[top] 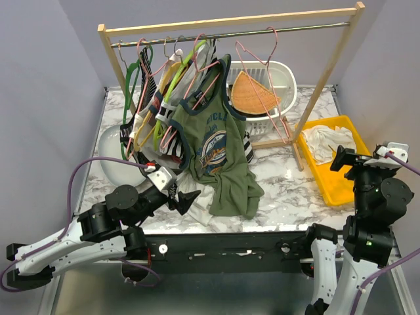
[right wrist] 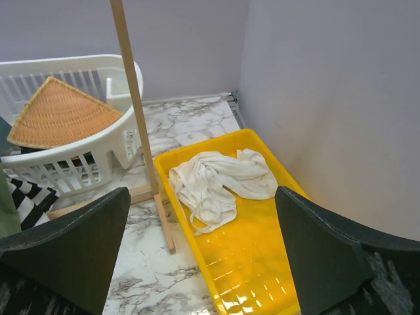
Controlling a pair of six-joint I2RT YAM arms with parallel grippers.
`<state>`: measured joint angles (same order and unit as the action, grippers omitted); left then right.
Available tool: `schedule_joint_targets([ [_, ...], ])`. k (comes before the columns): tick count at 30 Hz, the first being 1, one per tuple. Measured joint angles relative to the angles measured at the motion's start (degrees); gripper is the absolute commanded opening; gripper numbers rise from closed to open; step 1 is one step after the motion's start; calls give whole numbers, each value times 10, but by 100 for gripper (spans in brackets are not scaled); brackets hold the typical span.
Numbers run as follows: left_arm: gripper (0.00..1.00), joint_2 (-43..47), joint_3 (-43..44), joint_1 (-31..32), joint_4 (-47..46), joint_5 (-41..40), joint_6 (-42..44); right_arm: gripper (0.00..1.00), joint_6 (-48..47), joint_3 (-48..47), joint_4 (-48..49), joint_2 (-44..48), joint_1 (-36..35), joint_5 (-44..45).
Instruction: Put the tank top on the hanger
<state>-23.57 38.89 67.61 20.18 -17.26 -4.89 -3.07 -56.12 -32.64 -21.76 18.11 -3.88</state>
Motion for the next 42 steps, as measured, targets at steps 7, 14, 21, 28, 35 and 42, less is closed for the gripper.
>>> schedule_joint_targets([
  [7,99,0,0,-1,0,0,0,100,-25,1,0,-1,0,-13],
  [14,99,0,0,-3,0,4,2,100,-106,1,-1,-37,0,-79],
  [21,99,-3,0,-5,0,12,3,99,-130,13,25,-229,2,-94],
  [28,99,-5,0,-13,0,23,3,91,-121,10,51,-446,49,-148],
  [35,99,-18,0,-61,-6,71,0,78,-115,-76,61,-624,71,-176],
  [42,99,-36,0,-152,-18,158,-14,66,-102,-190,52,-781,71,-179],
])
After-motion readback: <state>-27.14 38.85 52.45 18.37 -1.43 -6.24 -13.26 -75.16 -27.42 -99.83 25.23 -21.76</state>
